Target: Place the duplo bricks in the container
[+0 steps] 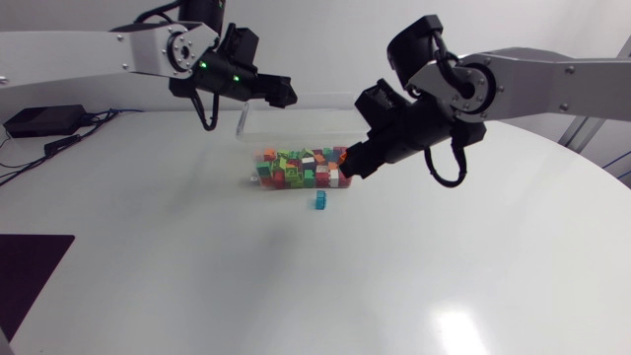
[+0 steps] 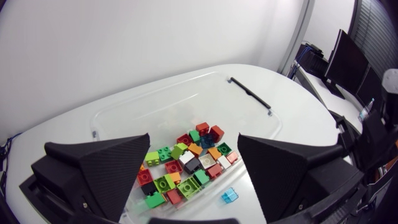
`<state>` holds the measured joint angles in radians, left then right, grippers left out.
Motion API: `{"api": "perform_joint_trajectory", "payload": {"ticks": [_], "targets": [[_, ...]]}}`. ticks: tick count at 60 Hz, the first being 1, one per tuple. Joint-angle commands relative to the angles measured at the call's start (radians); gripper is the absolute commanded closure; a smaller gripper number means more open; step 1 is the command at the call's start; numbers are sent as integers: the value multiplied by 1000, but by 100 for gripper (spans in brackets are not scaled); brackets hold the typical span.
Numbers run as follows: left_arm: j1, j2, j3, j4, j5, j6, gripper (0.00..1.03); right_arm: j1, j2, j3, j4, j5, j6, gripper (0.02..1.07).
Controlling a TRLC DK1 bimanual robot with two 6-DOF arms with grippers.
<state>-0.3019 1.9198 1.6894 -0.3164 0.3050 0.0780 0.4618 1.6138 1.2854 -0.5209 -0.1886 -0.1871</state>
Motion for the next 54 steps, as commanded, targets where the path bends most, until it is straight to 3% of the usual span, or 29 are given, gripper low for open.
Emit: {"api": "perform_joint_trajectory", "payload": {"ticks": [1, 22, 49, 53, 54], "targets": [[9, -137, -86, -13, -1, 28, 3, -23, -9, 49, -10, -17, -14, 72], [-2, -461, -384, -55, 13, 100, 4, -43, 89, 196, 131, -25, 21, 72], [18, -677, -613, -72, 11, 135, 4, -37, 396, 460, 219, 28, 8, 70], [24, -703, -645, -66, 11, 143, 4, -35, 446, 512, 213, 37, 6, 53], [29, -717, -659, -61, 11, 146, 4, -34, 463, 529, 208, 38, 6, 45]]}}
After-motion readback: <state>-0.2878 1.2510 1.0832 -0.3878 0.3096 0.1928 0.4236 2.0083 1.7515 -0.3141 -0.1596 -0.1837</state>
